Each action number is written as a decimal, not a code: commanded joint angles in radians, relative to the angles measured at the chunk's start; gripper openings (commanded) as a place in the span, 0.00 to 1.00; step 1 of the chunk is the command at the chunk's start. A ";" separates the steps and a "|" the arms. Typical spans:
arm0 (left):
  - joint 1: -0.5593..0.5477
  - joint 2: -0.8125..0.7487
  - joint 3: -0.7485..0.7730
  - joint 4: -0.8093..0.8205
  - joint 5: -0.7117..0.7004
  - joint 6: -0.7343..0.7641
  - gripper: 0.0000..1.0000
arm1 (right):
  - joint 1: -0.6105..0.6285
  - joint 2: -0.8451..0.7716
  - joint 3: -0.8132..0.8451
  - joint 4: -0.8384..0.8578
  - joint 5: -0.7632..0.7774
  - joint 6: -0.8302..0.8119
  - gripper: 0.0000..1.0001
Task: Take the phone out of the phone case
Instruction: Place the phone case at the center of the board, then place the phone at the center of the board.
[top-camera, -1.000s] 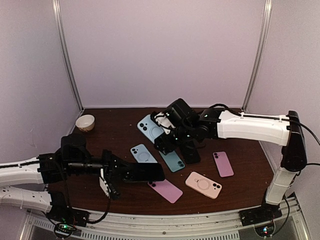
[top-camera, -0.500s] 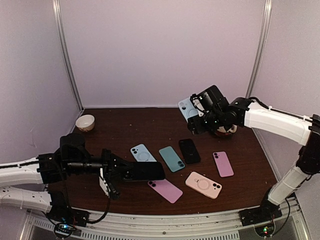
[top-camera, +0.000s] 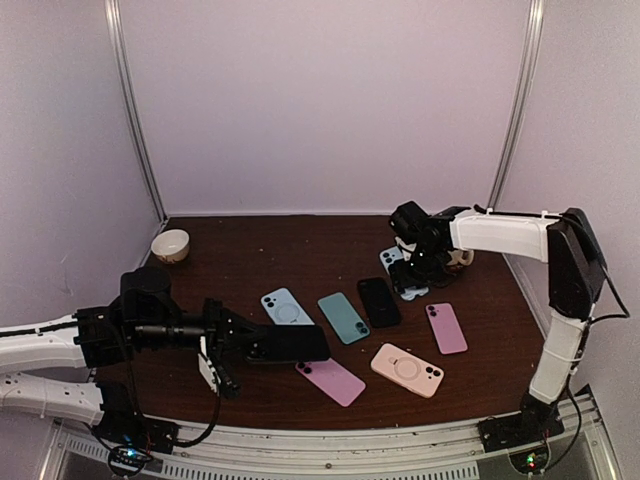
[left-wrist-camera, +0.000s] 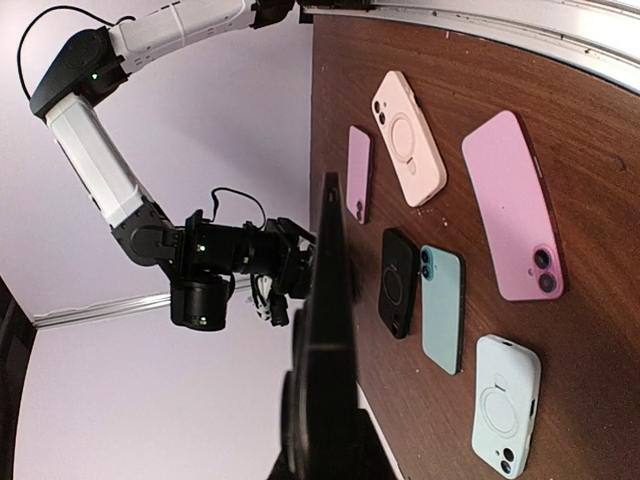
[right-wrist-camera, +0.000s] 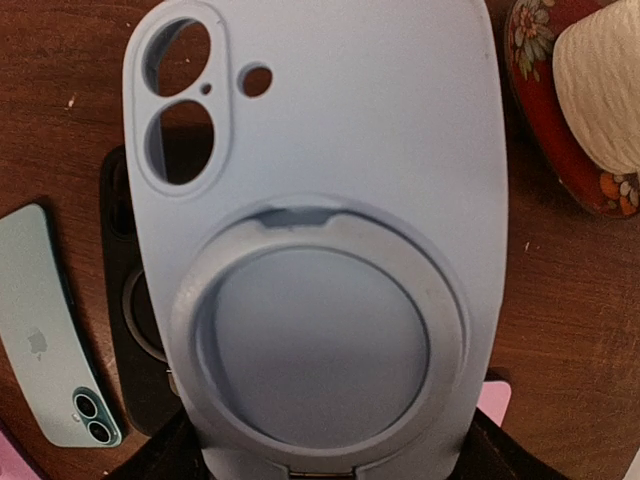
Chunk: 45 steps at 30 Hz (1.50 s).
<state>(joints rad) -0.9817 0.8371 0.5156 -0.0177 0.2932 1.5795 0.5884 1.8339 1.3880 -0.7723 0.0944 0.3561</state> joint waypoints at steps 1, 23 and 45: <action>-0.003 -0.016 0.006 0.075 0.016 -0.028 0.00 | -0.025 0.042 0.043 -0.024 -0.019 0.043 0.75; -0.016 -0.055 0.030 -0.075 -0.265 -0.102 0.00 | -0.055 -0.048 -0.035 -0.006 -0.008 0.006 1.00; -0.018 -0.033 -0.164 -0.086 -0.728 -0.323 0.00 | -0.001 -0.502 -0.302 0.113 -0.022 0.017 1.00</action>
<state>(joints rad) -0.9970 0.7715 0.3706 -0.2337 -0.3466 1.3151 0.5789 1.4174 1.1412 -0.7158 0.0673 0.3664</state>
